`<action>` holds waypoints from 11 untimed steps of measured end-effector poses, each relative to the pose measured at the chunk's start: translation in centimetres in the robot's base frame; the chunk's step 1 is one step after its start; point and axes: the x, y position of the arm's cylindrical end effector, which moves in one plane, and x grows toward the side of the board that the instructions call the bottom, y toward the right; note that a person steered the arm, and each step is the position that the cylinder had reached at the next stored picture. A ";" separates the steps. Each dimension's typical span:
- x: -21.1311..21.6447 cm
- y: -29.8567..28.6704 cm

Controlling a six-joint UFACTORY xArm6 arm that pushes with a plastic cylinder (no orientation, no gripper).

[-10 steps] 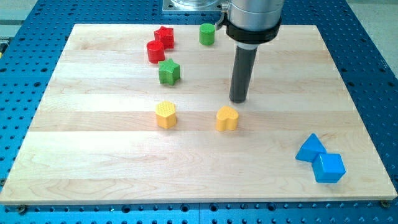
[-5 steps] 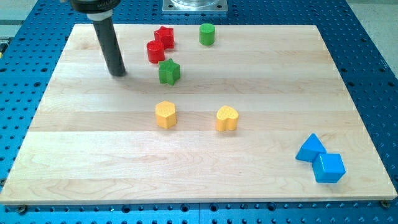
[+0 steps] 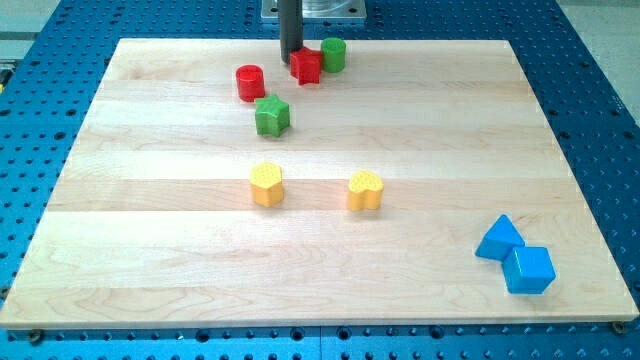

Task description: Move the red star vertically top to the blue blocks

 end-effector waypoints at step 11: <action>14.3 0.4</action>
